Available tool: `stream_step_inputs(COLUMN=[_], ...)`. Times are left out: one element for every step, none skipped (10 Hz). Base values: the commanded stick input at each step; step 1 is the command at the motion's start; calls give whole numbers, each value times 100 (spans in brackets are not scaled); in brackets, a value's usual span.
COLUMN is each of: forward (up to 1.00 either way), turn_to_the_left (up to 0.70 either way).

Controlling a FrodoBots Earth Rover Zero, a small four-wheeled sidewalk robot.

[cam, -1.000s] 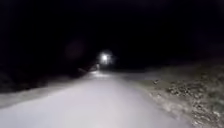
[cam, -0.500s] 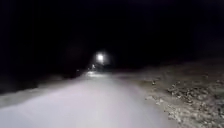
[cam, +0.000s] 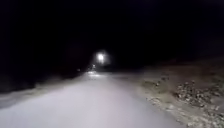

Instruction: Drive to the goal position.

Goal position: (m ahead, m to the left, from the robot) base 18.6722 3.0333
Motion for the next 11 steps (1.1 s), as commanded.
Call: stream_step_inputs(forward=[100, 100, 100, 100, 100, 100, 100, 100, 100, 100, 100], turn_to_the_left=[0, 0, 2, 7, 20, 17, 0, 0, 0, 0, 0])
